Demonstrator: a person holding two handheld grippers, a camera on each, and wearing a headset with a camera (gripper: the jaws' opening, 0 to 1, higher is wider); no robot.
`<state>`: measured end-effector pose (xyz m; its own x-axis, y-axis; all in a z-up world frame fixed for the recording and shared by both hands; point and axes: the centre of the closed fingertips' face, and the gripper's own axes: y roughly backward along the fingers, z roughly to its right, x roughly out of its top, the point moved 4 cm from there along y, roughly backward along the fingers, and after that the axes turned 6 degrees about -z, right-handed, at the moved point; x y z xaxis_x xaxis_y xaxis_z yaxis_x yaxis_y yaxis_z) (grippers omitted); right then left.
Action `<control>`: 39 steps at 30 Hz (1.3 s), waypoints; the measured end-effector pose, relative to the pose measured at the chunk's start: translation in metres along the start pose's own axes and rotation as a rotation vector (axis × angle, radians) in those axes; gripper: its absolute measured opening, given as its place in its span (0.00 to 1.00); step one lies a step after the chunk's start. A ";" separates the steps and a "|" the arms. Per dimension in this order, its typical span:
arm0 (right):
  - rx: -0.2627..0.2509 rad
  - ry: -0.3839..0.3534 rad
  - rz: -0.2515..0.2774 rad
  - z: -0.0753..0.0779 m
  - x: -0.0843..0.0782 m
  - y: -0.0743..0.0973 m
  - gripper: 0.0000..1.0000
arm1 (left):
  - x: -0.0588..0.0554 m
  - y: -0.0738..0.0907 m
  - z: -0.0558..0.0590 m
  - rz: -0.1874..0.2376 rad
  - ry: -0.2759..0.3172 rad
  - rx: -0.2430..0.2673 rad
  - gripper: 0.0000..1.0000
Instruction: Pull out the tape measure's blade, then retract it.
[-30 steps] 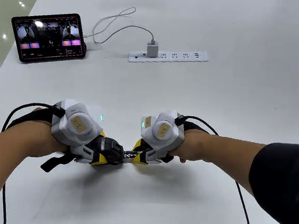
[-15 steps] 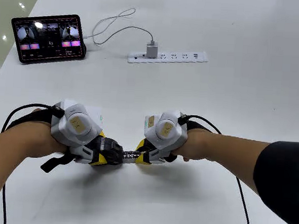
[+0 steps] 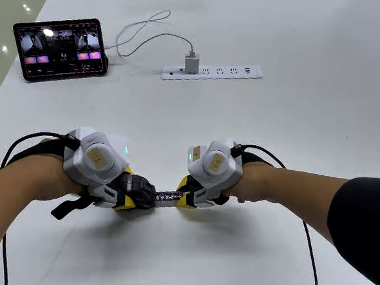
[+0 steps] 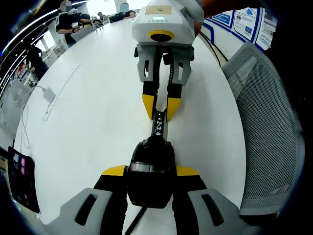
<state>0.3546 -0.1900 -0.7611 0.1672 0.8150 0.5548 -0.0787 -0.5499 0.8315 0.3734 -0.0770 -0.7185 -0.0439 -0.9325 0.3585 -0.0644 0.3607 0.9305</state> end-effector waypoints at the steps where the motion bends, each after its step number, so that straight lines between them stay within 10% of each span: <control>1: 0.000 -0.001 -0.001 0.000 -0.001 0.000 0.09 | 0.000 0.000 0.000 0.000 0.000 0.000 0.30; 39: -0.010 -0.013 -0.010 0.002 -0.027 0.018 0.09 | 0.000 -0.001 -0.001 -0.003 0.003 0.003 0.30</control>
<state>0.3506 -0.2219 -0.7609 0.1805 0.8183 0.5457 -0.0862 -0.5395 0.8375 0.3743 -0.0769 -0.7192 -0.0407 -0.9338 0.3554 -0.0680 0.3575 0.9314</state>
